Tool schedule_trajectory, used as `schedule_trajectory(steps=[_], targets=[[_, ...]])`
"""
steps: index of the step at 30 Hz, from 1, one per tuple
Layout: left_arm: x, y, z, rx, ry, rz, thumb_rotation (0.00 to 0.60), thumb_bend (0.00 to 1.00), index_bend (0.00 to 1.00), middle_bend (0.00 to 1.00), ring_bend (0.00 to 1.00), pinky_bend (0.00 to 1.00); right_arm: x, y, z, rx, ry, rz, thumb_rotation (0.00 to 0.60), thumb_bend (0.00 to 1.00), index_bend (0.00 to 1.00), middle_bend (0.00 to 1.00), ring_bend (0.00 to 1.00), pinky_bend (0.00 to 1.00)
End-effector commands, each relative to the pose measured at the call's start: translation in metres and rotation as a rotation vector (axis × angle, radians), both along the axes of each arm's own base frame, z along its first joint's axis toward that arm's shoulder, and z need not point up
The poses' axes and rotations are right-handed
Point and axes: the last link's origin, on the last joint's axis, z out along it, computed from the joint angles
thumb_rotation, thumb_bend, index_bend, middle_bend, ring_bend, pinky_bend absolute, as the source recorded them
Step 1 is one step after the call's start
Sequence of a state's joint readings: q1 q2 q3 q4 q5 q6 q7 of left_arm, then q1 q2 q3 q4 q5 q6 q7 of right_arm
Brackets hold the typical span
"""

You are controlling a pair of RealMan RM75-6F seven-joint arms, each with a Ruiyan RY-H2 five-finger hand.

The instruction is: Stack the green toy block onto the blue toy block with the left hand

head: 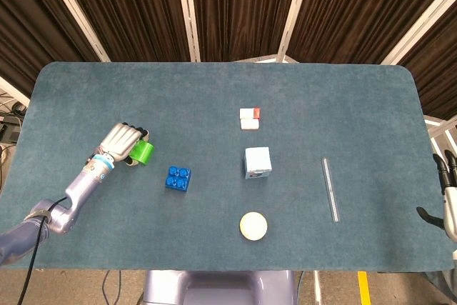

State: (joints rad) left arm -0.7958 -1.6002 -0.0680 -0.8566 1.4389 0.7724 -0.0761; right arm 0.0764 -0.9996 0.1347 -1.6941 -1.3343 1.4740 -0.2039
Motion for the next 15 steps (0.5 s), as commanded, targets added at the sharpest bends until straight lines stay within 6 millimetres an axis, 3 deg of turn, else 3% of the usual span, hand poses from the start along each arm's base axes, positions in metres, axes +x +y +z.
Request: schedule_trajectory(steps=[1,11,15], targets=[[0.008,-0.004,0.013,0.018,-0.051,0.011,0.600,0.00,0.61,0.52,0.45,0.40,0.000,0.000,0.000,0.002,-0.004,0.002,0.600,0.00,0.00,0.00,0.00,0.00],[0.061,-0.045,0.064,0.048,-0.241,0.093,0.600,0.00,0.61,0.52,0.44,0.40,0.006,0.000,0.001,0.011,-0.032,0.027,0.600,0.00,0.00,0.00,0.00,0.00],[0.081,-0.061,0.074,0.039,-0.254,0.085,0.600,0.00,0.61,0.53,0.45,0.40,0.008,0.002,0.002,0.009,-0.045,0.040,0.600,0.00,0.00,0.00,0.00,0.00]])
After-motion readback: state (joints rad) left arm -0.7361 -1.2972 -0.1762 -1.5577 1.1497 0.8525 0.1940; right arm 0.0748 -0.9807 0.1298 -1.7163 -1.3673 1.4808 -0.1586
